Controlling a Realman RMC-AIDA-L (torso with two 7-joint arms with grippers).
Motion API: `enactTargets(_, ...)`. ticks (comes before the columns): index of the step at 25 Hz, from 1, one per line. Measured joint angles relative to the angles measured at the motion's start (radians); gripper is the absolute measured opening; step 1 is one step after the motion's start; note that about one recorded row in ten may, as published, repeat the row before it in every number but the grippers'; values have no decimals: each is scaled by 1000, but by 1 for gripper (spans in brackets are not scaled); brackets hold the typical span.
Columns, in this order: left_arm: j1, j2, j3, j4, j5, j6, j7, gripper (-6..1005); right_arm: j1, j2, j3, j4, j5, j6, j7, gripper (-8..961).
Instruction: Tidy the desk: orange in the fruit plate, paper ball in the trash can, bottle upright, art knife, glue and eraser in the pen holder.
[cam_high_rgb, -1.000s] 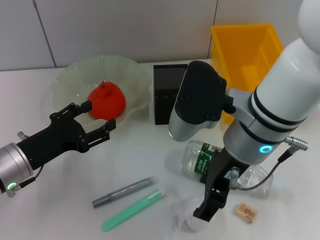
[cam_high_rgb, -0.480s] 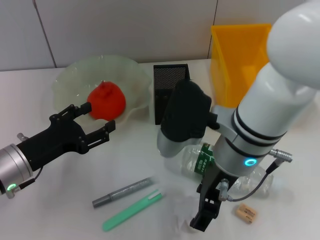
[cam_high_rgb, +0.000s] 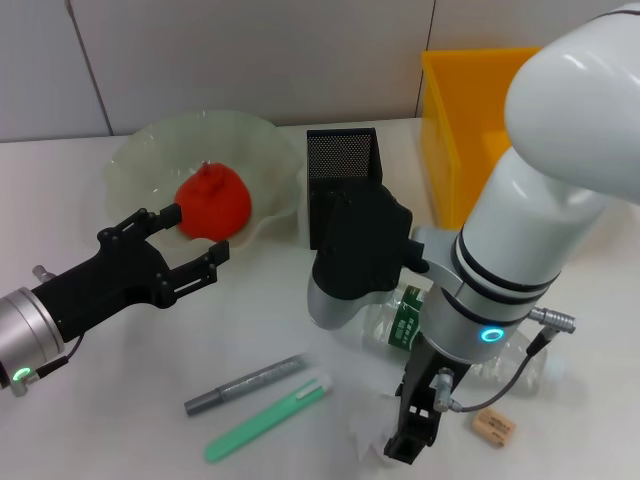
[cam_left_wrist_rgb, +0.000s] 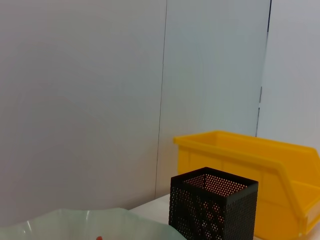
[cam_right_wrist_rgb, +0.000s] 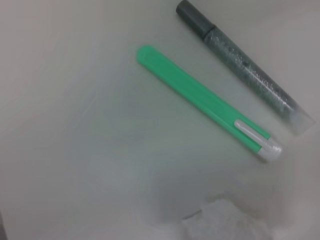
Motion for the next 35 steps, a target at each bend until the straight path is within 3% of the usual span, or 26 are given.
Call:
enactTargets(2,0,0,0,0,0,0,1,840,-1,0,-1,-6,0,3,-2,779)
enactTargets(7,-1,-1,0,2,-1,0,2,840,-5,1,9,-7,0,4,-2,583)
enactTargets(10,-1,-1,0,3,-1,0,2,840,-7,-1,28,-1,10,3,-2,523)
enactTargets(18,-1,-2,0,1,-1,0,2,839,-1,-9,274,83,33,-78,-20,524)
enactTargets(24,0,-1,12,-3,1,5,0,839,0,-12,479,215,-171,-73,-31,523)
enactTargets(30,3,-1,35,-1,2,9,-5,839,-8,-12,589,273,-345,11,-38,520)
enactTargets(31,11,-1,83,3,2,19,-8,839,-10,-12,598,273,-363,28,-38,519)
enactTargets(35,19,-1,108,-1,2,37,-6,839,-21,-12,618,250,-435,113,-38,531)
